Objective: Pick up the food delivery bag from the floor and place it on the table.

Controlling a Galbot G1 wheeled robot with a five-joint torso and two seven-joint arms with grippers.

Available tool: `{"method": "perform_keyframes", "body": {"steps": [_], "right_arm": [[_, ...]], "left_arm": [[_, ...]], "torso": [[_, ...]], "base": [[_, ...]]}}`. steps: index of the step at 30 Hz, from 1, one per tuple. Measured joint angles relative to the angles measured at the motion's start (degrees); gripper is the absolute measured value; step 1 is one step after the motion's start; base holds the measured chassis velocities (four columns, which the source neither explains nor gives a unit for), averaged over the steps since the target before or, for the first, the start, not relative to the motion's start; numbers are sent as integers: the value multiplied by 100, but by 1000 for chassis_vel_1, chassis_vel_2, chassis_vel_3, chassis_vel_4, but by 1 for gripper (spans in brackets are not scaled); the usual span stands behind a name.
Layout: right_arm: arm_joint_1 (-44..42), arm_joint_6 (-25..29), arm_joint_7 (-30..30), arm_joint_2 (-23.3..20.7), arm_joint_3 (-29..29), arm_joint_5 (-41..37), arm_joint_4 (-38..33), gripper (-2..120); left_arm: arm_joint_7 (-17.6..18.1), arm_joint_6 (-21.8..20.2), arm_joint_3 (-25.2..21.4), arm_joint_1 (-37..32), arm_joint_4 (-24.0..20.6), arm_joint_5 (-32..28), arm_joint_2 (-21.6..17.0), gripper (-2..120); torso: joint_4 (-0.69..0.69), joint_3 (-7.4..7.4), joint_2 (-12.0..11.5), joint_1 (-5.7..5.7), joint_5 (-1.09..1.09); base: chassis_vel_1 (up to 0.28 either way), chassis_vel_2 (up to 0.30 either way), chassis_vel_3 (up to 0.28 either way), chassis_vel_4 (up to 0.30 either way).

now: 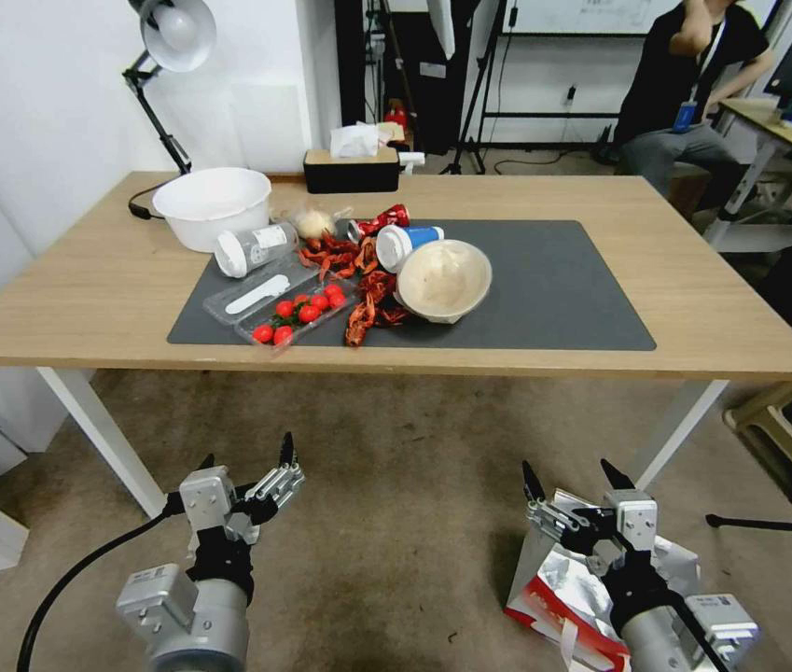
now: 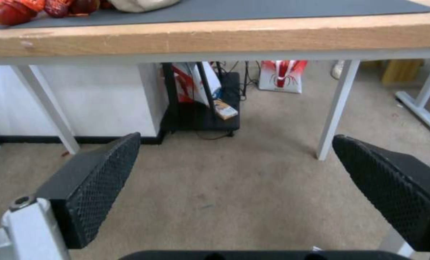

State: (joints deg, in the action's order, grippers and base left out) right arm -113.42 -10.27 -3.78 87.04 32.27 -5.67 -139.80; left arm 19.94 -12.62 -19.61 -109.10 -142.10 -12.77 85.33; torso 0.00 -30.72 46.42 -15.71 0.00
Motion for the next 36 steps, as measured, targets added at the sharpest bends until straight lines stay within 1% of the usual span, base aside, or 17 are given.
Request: {"method": "perform_keyframes", "body": {"steps": [1, 3, 5, 7, 9, 11, 14, 17, 21, 32, 35, 36], "right_arm": [[0, 0, 0, 0, 0, 0, 0, 100], [6, 6, -2, 18, -10, 4, 24, 100], [6, 9, -2, 22, -14, 6, 29, 100], [8, 19, -6, 41, -26, 21, 47, 100], [10, 21, -6, 46, -28, 23, 49, 100], [20, 29, -6, 57, -33, 28, 66, 100], [25, 31, -7, 61, -34, 29, 71, 100], [33, 32, -9, 62, -35, 30, 86, 100], [38, 33, -9, 65, -41, 36, 95, 100], [37, 32, -14, 50, -30, 48, 102, 100], [34, 32, -15, 51, -29, 48, 102, 100], [33, 32, -16, 53, -27, 48, 102, 100]], "left_arm": [[0, 0, 0, 0, 0, 0, 0, 100], [-5, 0, 6, -2, 0, 1, 5, 100], [-7, 0, 8, -2, 2, 1, 7, 100], [-13, -2, 10, 3, 14, 1, 7, 100], [-14, -2, 10, 4, 18, 1, 4, 100], [-22, -4, -1, 5, 28, 1, -21, 100], [-23, -4, -5, 5, 33, 1, -28, 100], [-26, -8, -6, 5, 41, 1, -31, 100], [-30, -12, -10, 4, 40, 1, -36, 100], [-91, -22, -56, 41, 81, 16, -174, 100], [-98, -24, -66, 39, 81, 17, -184, 100], [-103, -29, -67, 35, 82, 18, -178, 100]], "torso": [[0, 0, 0, 0, 0], [0, 58, -95, 38, 0], [0, 68, -113, 46, 0], [0, 110, -189, 80, 0], [0, 120, -205, 85, 0], [0, 173, -294, 122, 0], [0, 205, -348, 142, 0], [0, 265, -450, 185, 0], [0, 308, -522, 213, 0], [0, 484, -824, 340, 0], [0, 508, -863, 355, 0], [0, 540, -912, 373, 0]], "base": [[0, 0, 0, 0], [0, 0, 0, 0], [0, 0, 0, 0], [0, 0, 0, 0], [0, 0, 0, 0], [0, 0, 0, 0], [0, 0, 0, 0], [0, 0, 0, 0], [0, 0, 0, 0], [0, 0, 0, 0], [0, 0, 0, 0], [0, 0, 0, 0]]}}
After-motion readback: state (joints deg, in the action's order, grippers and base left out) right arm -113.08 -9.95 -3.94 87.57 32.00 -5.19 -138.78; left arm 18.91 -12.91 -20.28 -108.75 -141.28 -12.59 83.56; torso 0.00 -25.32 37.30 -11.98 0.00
